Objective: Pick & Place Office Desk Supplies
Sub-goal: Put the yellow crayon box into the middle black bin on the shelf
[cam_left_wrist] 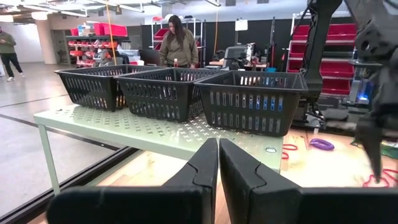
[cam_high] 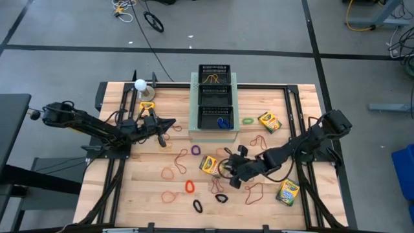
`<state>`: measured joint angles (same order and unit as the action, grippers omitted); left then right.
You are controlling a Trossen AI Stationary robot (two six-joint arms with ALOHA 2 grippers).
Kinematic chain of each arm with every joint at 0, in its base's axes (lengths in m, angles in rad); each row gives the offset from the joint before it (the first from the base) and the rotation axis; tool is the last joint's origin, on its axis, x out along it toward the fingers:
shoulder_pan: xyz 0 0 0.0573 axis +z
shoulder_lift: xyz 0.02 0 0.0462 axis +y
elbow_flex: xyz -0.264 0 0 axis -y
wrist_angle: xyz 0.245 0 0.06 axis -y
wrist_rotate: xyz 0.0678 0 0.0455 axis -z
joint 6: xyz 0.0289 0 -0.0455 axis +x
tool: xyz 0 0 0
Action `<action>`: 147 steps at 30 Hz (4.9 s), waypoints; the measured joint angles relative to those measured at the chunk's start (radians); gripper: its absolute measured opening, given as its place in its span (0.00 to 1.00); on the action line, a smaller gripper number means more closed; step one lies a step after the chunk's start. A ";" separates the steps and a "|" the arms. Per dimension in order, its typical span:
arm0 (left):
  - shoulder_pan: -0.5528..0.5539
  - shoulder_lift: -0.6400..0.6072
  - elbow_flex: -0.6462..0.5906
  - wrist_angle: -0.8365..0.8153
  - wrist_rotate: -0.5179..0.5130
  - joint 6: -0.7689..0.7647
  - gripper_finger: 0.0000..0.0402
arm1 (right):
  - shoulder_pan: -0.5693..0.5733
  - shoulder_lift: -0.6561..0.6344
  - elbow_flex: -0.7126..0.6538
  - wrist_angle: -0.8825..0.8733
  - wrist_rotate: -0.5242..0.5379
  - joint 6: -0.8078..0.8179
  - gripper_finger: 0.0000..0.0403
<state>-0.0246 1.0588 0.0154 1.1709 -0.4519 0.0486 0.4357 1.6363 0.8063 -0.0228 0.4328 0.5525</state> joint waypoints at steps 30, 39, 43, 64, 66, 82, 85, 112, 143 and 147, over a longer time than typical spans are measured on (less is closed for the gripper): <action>-0.004 0.014 0.267 -0.260 0.172 -0.321 0.06 | -0.230 -0.779 -0.542 0.321 -0.072 -0.508 0.02; -0.184 0.242 0.556 -0.771 0.185 -0.500 0.13 | -0.364 -0.981 -0.542 0.261 -0.072 -0.670 0.03; -0.254 0.389 0.639 -0.900 0.139 -0.671 0.22 | -0.380 -0.998 -0.542 0.248 -0.074 -0.681 0.03; -0.248 0.792 0.951 -1.141 0.185 -0.939 0.36 | -0.379 -0.996 -0.542 0.235 -0.079 -0.727 0.03; -0.248 0.807 0.961 -1.149 0.193 -0.944 0.33 | -0.379 -0.996 -0.542 0.235 -0.079 -0.732 0.03; -0.244 0.732 0.966 -1.205 0.220 -0.809 0.01 | -0.379 -0.996 -0.542 0.236 -0.082 -0.734 0.03; -0.251 0.692 0.966 -1.229 0.180 -0.757 0.01 | -0.379 -0.995 -0.541 0.236 -0.082 -0.738 0.03; -0.349 0.621 1.178 -1.769 -0.180 -0.415 0.01 | -0.379 -0.995 -0.541 0.242 -0.082 -0.745 0.03; -0.526 0.774 1.180 -1.854 -0.467 -0.402 0.02 | -0.379 -0.995 -0.541 0.243 -0.098 -0.749 0.03; -0.526 0.774 1.181 -1.796 -0.405 -0.385 0.04 | -0.379 -0.995 -0.541 0.243 -0.098 -0.749 0.03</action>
<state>-0.5510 1.8328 1.1960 -0.6251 -0.8567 -0.3366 0.0566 0.6411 0.2653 0.2201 0.3347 -0.1967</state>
